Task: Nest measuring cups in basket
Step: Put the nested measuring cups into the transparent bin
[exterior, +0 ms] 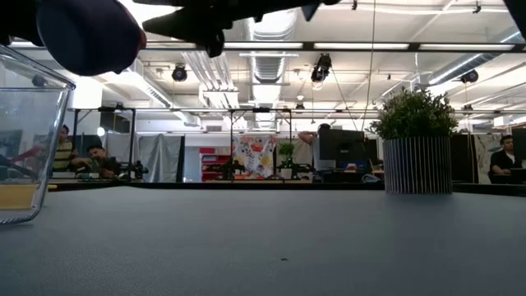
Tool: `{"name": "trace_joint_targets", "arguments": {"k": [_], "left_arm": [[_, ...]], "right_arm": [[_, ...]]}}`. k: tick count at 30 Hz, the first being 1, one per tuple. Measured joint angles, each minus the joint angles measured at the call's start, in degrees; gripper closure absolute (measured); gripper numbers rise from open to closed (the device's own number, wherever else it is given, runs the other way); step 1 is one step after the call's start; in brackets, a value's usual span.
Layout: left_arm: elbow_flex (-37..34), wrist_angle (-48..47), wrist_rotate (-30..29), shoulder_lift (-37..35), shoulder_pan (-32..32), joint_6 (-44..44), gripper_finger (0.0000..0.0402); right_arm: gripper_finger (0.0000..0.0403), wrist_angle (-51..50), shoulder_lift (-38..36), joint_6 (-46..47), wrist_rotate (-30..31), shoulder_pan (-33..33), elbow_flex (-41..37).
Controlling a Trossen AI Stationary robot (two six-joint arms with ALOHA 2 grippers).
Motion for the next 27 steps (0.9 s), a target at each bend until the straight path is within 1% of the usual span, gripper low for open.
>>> {"name": "trace_joint_targets", "arguments": {"k": [6,10,12,14,17,21,24,27], "left_arm": [[0.0,0.0,0.03,0.09,0.0,0.34,0.039],[0.0,0.15,0.02,0.09,0.0,0.64,0.039],[-0.04,-0.26,0.3,0.09,0.0,0.84,0.039],[-0.04,0.16,0.35,0.11,0.0,0.83,0.039],[-0.04,0.35,-0.1,0.11,0.0,0.75,0.039],[-0.04,0.05,0.13,0.13,0.0,0.89,0.039],[-0.11,-0.32,0.61,0.31,0.0,1.05,0.039],[-0.13,-0.52,1.06,0.31,-0.02,1.05,0.039]], "right_arm": [[0.0118,-3.27,3.8,-0.04,0.04,-0.8,6.95],[0.0094,-6.93,6.25,0.03,-0.09,-1.24,11.48],[0.0089,-8.89,7.61,0.06,-1.48,-1.39,13.57],[0.0089,-10.04,8.98,0.42,-4.49,-1.5,15.65],[0.0101,-12.36,11.5,1.81,-6.95,-1.52,19.54],[0.0132,-18.19,15.4,2.0,-7.9,-1.48,26.1],[0.0171,-21.91,17.73,1.05,-8.28,-1.46,29.82],[0.0224,-25.24,19.43,-0.6,-8.52,-1.41,32.98]]}}
